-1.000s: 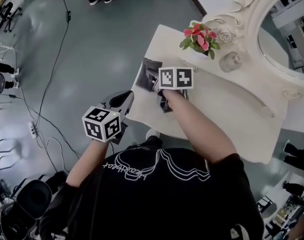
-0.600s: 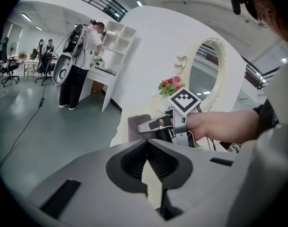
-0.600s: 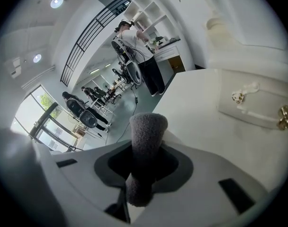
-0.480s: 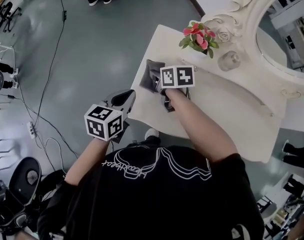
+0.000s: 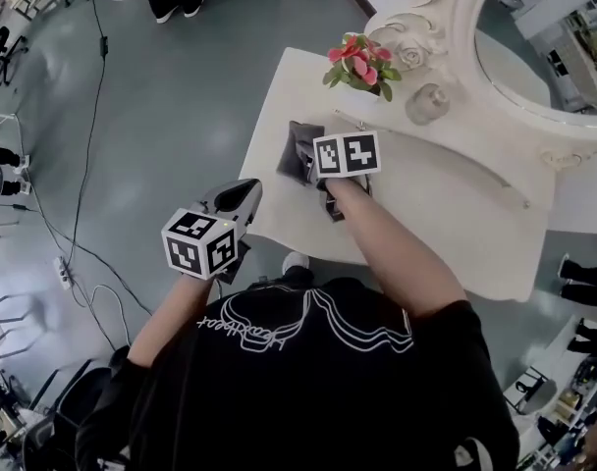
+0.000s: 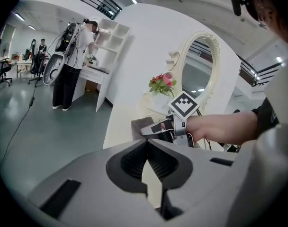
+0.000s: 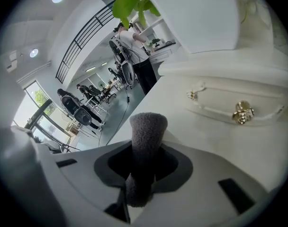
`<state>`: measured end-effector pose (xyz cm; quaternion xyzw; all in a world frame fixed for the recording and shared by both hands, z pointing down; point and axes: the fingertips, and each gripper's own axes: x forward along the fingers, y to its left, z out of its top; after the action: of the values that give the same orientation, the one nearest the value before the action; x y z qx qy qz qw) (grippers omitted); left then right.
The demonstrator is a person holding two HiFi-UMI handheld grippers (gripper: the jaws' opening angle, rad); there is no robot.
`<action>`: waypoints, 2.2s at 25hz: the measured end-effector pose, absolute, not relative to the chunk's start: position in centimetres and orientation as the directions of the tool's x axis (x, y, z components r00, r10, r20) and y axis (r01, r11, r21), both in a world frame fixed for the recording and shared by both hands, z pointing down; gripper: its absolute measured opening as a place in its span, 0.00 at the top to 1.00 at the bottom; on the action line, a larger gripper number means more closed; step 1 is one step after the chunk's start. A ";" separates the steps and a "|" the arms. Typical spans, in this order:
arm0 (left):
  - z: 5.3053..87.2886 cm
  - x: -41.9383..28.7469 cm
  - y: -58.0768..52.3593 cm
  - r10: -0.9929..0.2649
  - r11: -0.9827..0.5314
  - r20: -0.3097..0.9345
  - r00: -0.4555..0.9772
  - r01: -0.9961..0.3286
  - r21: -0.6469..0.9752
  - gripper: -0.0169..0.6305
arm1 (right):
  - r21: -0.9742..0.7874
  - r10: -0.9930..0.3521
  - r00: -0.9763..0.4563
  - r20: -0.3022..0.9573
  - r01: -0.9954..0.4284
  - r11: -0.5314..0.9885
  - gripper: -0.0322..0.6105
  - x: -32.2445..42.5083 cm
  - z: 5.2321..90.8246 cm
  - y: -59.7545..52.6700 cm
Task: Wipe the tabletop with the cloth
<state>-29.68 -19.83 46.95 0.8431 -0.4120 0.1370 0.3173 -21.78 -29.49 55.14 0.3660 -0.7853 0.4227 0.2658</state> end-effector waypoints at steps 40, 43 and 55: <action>45.9 -11.2 -15.3 -0.550 -0.505 0.551 0.628 -0.775 0.380 0.97 | -0.453 -0.383 -0.568 0.728 -0.819 0.354 0.81 -1.3 55.3 -25.0; 45.9 -9.7 -14.9 -0.536 -0.517 0.559 0.632 -0.770 0.374 0.97 | -0.462 -0.384 -0.571 0.726 -0.818 0.343 0.81 0.4 55.4 -24.6; 45.8 -4.5 -14.1 -0.499 -0.554 0.573 0.650 -0.748 0.366 0.97 | -0.441 -0.418 -0.546 0.726 -0.836 0.327 0.81 7.7 55.5 -23.7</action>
<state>-4.55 -14.07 45.79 0.8571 -0.3637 0.2064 0.3009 7.67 -23.66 55.45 0.4047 -0.7747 0.4157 0.2514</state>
